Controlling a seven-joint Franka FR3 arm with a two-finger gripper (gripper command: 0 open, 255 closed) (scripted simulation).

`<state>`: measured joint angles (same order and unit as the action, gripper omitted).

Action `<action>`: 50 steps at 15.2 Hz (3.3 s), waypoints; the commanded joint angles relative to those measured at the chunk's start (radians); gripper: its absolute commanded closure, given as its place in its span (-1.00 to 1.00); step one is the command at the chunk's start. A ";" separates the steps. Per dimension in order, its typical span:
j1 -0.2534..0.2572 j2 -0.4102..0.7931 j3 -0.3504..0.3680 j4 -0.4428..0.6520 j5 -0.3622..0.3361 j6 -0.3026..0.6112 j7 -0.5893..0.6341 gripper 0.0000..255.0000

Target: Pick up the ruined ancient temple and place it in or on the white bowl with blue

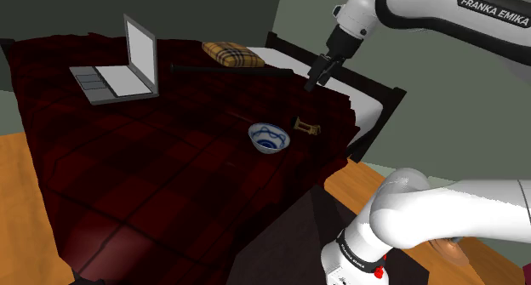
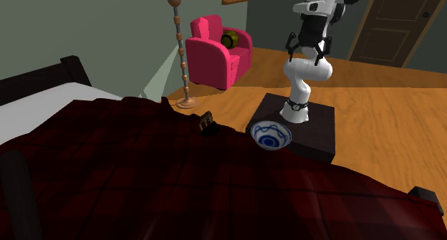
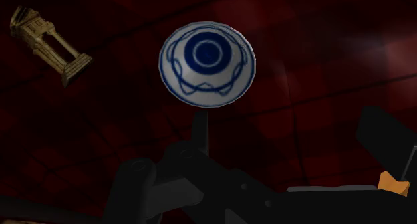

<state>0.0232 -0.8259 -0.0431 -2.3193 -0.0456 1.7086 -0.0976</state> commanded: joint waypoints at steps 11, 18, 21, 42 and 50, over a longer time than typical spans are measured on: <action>-0.012 0.201 -0.284 0.048 -0.025 0.061 -0.293 -1.00; 0.008 0.429 -0.482 0.158 0.021 0.086 -0.519 -1.00; 0.020 0.552 -0.566 0.224 0.071 0.087 -0.630 -1.00; -0.377 1.567 -0.611 0.990 0.545 -0.195 -1.209 -1.00; -0.340 1.553 -0.610 0.877 0.551 -0.104 -1.225 -1.00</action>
<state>-0.3204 0.7290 -0.6527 -1.4334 0.5050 1.5973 -1.3218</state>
